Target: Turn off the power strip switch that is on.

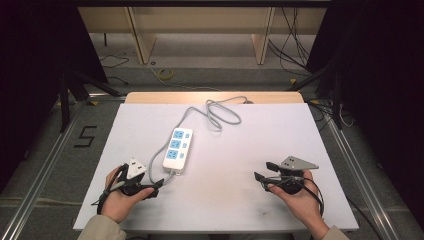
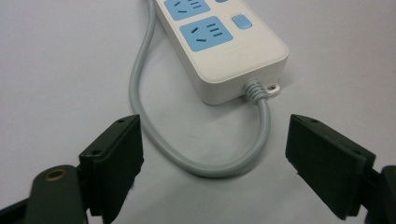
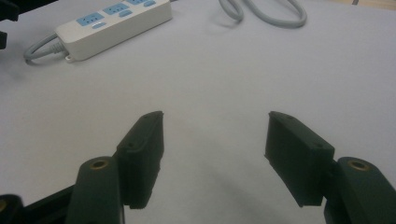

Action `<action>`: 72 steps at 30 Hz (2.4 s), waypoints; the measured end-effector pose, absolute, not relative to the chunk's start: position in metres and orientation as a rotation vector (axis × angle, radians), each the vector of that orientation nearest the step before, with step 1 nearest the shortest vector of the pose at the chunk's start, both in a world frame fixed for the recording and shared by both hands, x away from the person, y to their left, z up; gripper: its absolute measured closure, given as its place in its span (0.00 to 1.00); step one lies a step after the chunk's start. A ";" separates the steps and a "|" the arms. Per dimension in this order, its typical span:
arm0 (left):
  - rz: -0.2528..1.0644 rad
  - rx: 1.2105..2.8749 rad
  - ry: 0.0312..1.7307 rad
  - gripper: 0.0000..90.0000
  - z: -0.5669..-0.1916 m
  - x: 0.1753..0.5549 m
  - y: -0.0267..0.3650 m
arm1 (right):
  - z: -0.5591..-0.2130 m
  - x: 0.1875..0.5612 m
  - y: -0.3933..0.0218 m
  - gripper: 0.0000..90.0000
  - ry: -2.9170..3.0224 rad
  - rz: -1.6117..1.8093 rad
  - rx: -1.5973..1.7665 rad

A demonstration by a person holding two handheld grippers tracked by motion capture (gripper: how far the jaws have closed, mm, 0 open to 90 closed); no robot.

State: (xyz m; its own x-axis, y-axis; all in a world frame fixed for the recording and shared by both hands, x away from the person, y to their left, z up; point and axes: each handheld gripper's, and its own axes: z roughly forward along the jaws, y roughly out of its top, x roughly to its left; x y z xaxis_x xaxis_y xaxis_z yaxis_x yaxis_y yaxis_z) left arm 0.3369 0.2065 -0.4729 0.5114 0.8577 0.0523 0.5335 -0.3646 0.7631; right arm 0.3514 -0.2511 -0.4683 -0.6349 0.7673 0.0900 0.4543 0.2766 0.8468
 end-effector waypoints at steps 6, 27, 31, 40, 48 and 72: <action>0.595 2.051 1.118 0.23 -0.472 0.336 0.205 | -0.468 0.350 -0.249 0.43 2.225 1.296 1.110; 0.602 2.097 1.168 0.99 -0.454 0.338 0.197 | -0.470 0.350 -0.246 0.44 2.241 1.282 1.104; 0.579 2.087 1.192 0.99 -0.451 0.340 0.193 | -0.471 0.350 -0.245 0.44 2.245 1.280 1.102; 0.572 2.092 1.211 1.00 -0.447 0.350 0.187 | -0.471 0.349 -0.245 0.44 2.245 1.281 1.107; 0.561 2.089 1.223 1.00 -0.444 0.359 0.182 | -0.471 0.349 -0.245 0.44 2.249 1.279 1.105; 0.526 2.121 1.255 1.00 -0.437 0.383 0.171 | -0.472 0.348 -0.244 0.44 2.264 1.273 1.089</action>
